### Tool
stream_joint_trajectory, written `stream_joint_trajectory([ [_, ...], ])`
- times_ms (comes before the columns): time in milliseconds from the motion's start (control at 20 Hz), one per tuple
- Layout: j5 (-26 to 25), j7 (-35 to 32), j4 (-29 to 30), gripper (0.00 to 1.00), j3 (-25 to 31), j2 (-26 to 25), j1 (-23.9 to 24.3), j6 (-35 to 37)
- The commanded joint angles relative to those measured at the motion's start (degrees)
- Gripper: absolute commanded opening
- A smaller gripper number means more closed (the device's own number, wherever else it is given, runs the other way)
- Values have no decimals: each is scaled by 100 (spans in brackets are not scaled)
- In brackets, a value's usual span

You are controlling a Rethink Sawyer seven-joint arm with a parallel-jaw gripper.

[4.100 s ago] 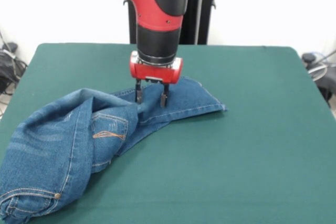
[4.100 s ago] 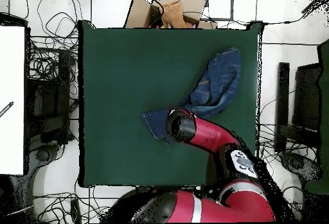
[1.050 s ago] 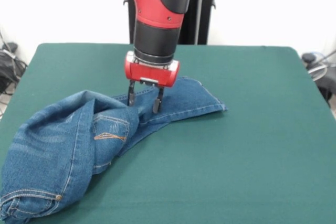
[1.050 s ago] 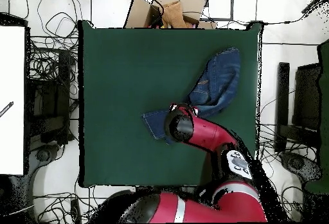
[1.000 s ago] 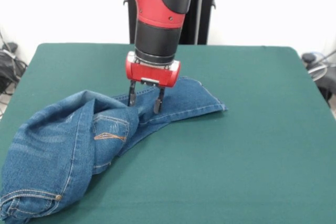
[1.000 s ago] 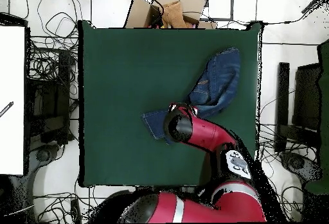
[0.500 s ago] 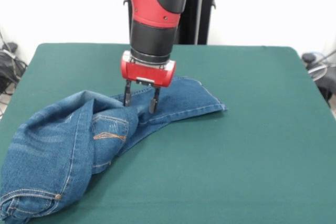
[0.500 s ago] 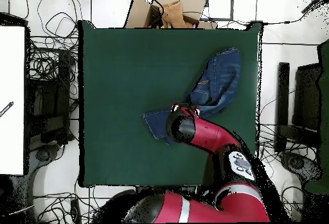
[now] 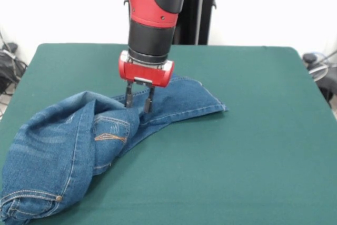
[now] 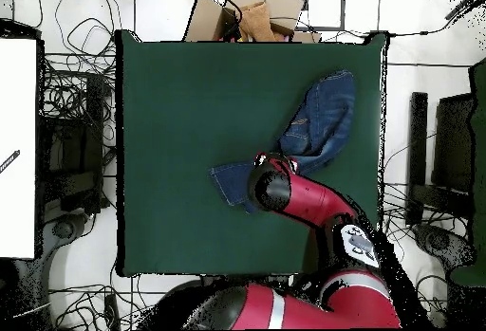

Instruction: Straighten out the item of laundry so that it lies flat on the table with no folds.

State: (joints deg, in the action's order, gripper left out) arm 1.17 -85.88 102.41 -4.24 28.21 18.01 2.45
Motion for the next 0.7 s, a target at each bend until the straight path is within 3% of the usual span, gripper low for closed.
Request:
stream_joint_trajectory([
  [50, 267, -1340, 230, 0, 366, -116, 38, 36],
  [700, 270, -1396, 292, 0, 333, -120, -129, -37],
])
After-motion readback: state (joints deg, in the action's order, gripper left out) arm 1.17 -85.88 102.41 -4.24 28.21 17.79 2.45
